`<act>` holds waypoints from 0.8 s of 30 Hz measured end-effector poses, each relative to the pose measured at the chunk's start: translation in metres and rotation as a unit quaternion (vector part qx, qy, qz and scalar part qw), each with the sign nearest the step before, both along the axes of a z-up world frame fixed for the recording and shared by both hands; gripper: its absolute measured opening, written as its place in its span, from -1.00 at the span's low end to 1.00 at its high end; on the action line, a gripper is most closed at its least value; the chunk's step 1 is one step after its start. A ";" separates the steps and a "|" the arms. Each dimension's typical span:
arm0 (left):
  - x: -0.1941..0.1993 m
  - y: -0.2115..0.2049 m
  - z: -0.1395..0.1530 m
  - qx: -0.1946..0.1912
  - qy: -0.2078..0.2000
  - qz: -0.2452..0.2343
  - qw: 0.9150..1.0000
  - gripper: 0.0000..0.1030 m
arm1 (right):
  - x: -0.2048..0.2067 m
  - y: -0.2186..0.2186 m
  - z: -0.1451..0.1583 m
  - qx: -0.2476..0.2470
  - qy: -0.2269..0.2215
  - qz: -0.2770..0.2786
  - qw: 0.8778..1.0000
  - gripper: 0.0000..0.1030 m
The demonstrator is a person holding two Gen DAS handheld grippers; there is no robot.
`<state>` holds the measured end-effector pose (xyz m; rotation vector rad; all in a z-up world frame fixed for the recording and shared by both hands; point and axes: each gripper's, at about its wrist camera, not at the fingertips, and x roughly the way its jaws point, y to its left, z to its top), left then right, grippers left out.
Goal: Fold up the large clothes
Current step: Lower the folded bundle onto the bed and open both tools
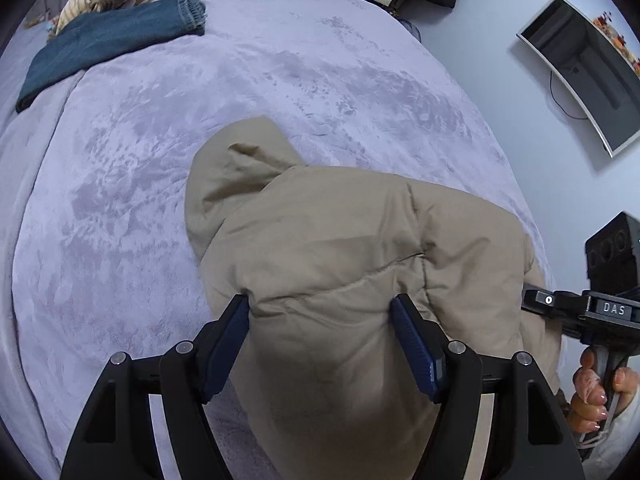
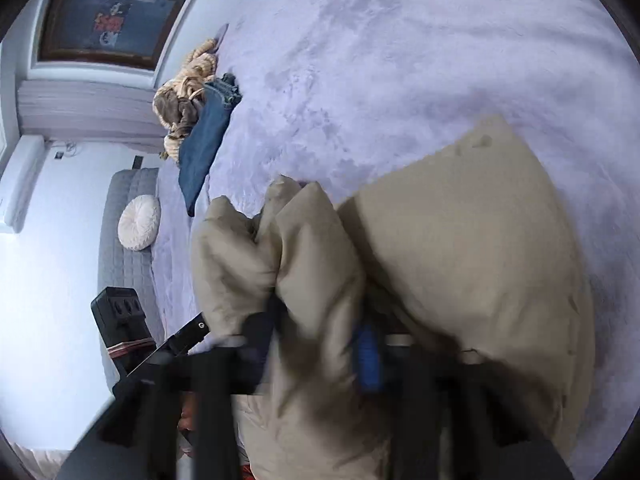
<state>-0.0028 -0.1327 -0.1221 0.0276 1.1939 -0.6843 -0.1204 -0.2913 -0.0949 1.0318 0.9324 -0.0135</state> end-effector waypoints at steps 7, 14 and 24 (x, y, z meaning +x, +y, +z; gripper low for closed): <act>-0.015 -0.090 -0.005 0.024 -0.063 -0.066 0.996 0.41 | -0.037 -0.055 -0.026 -0.111 0.074 -0.025 0.991 -0.87; -0.021 -0.108 -0.016 0.064 -0.092 -0.078 0.991 0.48 | -0.055 -0.085 -0.022 -0.078 0.085 -0.062 0.991 -0.70; -0.013 -0.106 0.012 0.049 -0.082 -0.063 0.993 0.50 | -0.119 -0.023 0.050 -0.093 0.038 0.027 0.995 -0.70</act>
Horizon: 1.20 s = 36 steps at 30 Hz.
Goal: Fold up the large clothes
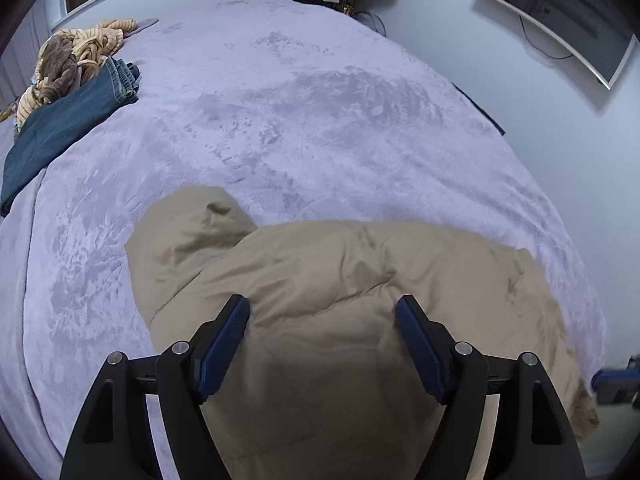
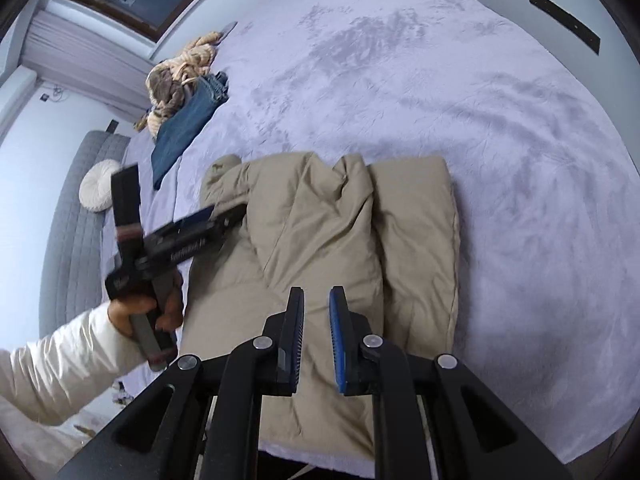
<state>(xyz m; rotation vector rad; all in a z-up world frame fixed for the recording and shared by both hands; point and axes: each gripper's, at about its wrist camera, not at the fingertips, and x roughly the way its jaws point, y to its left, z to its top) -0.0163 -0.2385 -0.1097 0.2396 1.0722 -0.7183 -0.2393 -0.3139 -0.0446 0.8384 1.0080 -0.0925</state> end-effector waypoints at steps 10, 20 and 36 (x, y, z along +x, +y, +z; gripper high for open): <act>-0.022 -0.014 -0.034 0.043 -0.031 -0.003 0.999 0.63 | -0.025 0.025 -0.104 0.019 0.073 -0.006 0.997 -0.96; -0.042 0.006 0.007 0.071 -0.012 0.030 0.997 0.63 | -0.026 0.025 -0.108 0.027 0.085 0.007 0.996 -0.98; -0.130 0.090 -0.016 0.063 0.066 0.112 0.989 0.83 | 0.002 0.021 -0.033 -0.028 0.036 0.026 0.999 -0.86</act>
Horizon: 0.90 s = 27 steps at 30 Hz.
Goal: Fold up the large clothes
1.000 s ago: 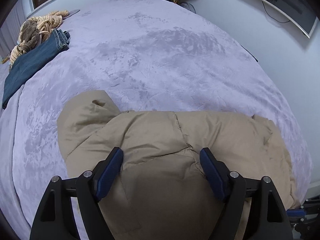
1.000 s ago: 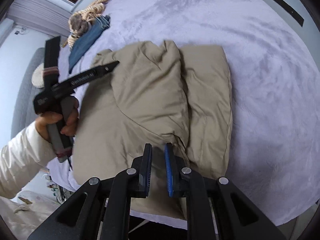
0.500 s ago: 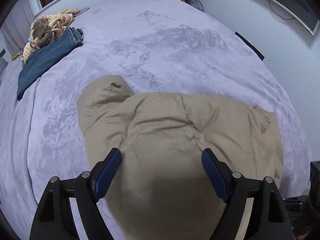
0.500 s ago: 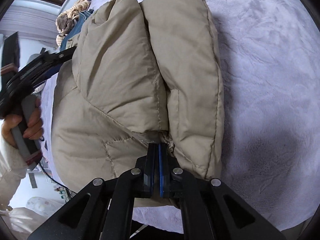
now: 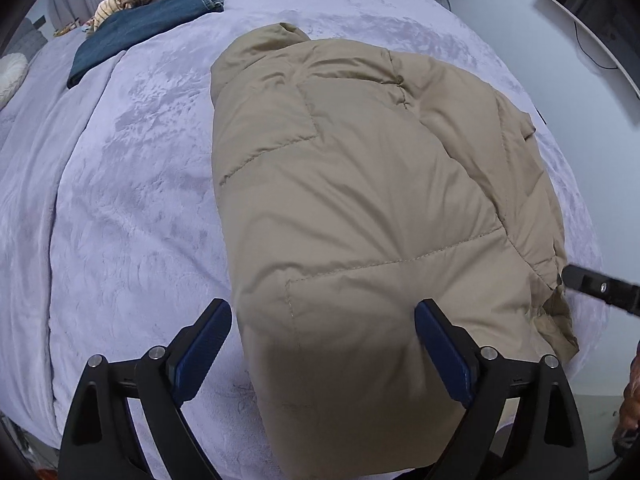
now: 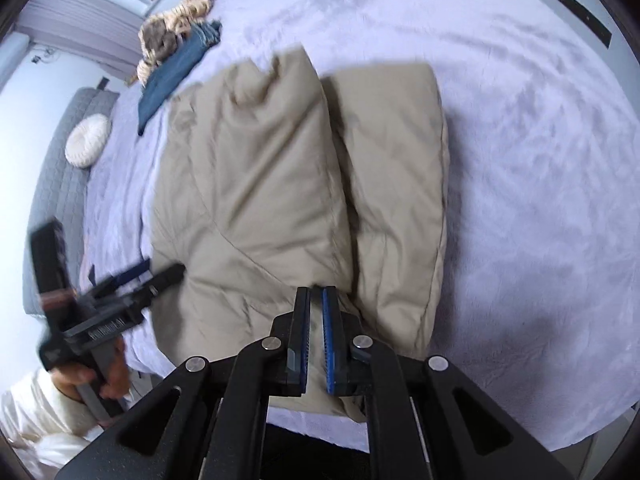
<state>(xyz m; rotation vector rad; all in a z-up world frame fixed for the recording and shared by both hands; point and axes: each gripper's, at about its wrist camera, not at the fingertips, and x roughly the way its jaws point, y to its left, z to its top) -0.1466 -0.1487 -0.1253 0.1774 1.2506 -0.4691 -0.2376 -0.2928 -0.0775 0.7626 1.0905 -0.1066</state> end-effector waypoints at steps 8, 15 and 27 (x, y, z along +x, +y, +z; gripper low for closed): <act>0.000 0.012 0.005 -0.013 0.010 0.002 1.000 0.83 | 0.051 0.011 -0.024 -0.017 0.062 -0.003 0.998 -0.86; 0.001 0.038 0.020 -0.001 0.006 -0.003 1.000 0.82 | 0.037 0.019 -0.020 -0.021 0.072 -0.038 0.996 -0.86; 0.005 0.071 0.025 -0.011 -0.002 -0.008 1.000 1.00 | -0.003 0.056 -0.004 -0.034 0.068 -0.081 0.994 -0.36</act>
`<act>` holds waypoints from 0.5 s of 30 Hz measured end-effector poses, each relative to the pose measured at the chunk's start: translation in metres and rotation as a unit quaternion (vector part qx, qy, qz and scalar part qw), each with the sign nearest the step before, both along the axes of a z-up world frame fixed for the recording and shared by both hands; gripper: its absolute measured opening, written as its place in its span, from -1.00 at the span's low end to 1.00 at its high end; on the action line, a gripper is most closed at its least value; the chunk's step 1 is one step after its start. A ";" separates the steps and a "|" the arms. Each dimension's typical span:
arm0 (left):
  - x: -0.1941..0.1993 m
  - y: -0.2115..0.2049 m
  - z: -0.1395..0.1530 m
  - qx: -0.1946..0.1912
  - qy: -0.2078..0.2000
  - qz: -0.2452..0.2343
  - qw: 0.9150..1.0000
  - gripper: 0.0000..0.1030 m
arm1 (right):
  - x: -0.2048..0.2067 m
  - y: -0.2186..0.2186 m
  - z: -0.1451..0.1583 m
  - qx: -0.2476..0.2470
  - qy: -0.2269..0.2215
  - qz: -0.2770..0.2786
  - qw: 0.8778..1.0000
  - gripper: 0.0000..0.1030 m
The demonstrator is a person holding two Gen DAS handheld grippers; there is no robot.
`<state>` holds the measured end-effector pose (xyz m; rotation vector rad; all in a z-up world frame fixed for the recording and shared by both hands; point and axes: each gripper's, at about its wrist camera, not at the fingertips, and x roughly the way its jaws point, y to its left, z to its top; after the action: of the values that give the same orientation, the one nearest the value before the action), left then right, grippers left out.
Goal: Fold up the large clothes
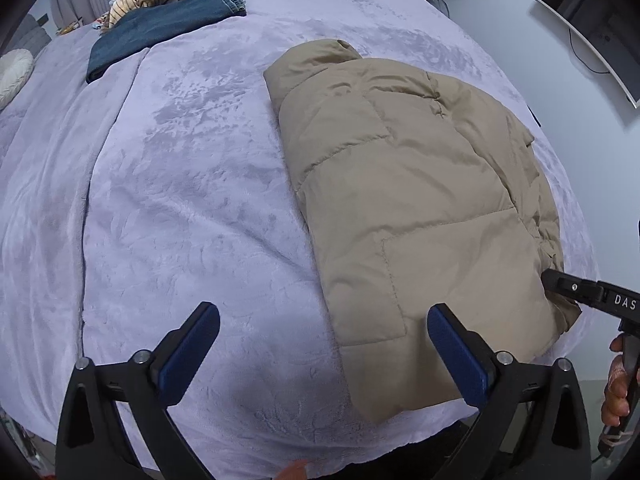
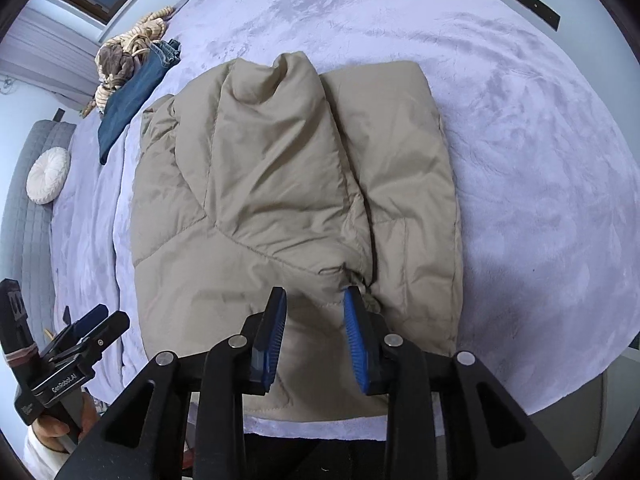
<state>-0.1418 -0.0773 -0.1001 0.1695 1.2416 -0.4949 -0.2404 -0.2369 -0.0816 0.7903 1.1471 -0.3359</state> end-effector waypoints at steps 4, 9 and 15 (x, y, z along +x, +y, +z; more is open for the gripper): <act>0.000 0.000 0.004 -0.004 0.000 -0.007 1.000 1.00 | -0.004 0.011 0.004 -0.002 -0.001 -0.003 1.000 -0.26; 0.005 -0.004 0.002 -0.008 0.008 0.000 1.000 1.00 | -0.002 0.009 0.009 -0.004 0.000 -0.002 1.000 -0.04; 0.023 -0.019 -0.006 -0.003 0.019 0.017 1.000 1.00 | 0.008 -0.018 0.016 -0.003 -0.009 0.005 1.000 0.24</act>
<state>-0.1189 -0.0959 -0.1062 0.1338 1.2780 -0.4748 -0.2325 -0.2547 -0.0653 0.7798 1.1326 -0.3239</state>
